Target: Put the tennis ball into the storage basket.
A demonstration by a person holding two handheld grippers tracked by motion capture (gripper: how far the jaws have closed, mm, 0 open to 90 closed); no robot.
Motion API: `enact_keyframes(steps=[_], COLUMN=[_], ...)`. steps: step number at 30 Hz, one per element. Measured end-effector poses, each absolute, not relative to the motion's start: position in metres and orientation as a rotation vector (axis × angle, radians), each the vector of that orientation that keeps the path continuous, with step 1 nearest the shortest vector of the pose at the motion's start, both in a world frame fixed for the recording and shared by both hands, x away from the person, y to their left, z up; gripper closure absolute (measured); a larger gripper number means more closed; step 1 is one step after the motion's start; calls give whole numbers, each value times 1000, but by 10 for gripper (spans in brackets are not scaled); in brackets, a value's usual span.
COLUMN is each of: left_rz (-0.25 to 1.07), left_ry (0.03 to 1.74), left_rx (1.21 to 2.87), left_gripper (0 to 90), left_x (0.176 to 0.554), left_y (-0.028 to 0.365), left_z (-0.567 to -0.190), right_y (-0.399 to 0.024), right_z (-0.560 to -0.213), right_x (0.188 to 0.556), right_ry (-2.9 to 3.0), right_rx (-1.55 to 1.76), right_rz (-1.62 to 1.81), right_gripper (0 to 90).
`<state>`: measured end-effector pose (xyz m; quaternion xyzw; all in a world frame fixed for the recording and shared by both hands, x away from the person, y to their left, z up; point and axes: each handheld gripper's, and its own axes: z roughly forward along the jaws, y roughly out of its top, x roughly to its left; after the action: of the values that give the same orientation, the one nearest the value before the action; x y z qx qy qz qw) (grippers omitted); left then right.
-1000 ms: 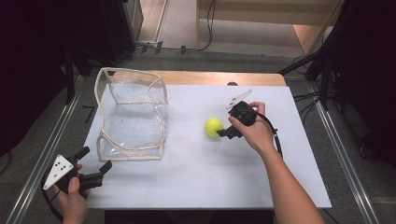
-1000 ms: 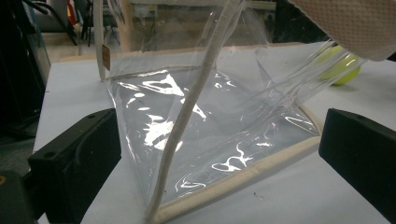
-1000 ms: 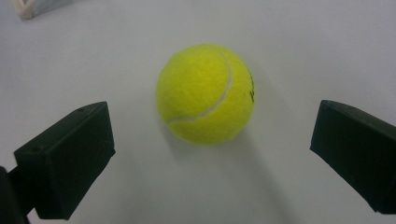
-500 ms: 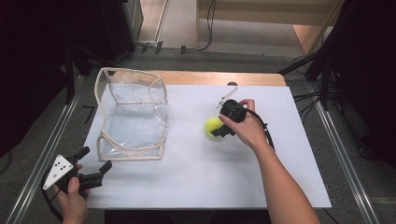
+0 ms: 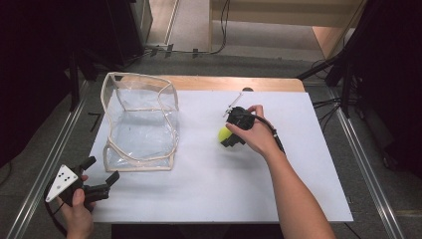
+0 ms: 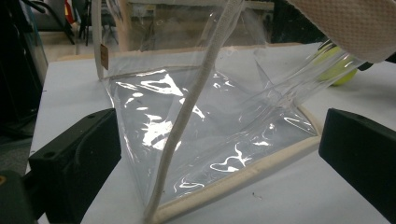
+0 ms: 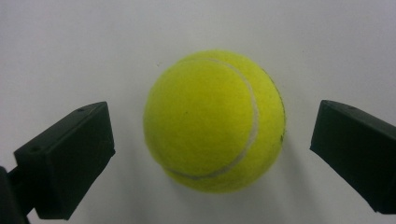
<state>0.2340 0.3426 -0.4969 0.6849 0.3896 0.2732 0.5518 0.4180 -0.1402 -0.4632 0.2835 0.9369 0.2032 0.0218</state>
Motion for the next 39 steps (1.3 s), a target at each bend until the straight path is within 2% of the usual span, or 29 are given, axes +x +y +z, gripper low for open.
enact_keyframes(steps=[20, 21, 22, 27, 33, 39], left_rz=[641, 640, 640, 638, 640, 640], left_ry=[923, 924, 923, 922, 922, 924], left_rx=[1618, 1618, 1618, 1615, 1619, 1617], left_gripper=[0, 0, 0, 0, 0, 0], left_x=[234, 234, 234, 234, 234, 234], left_y=[343, 343, 343, 343, 343, 343], left_z=[-497, -497, -497, -497, -497, -497], right_y=[-128, -128, -128, -127, -130, -132], right_z=[-477, -477, -477, -478, -474, -472], right_x=[426, 426, 426, 427, 430, 429], right_ry=[2926, 2926, 2916, 2908, 2914, 2925], right_rx=[1004, 1009, 1011, 1035, 1074, 1045], right_rz=[538, 531, 535, 515, 577, 548], right_gripper=[0, 12, 63, 84, 224, 228])
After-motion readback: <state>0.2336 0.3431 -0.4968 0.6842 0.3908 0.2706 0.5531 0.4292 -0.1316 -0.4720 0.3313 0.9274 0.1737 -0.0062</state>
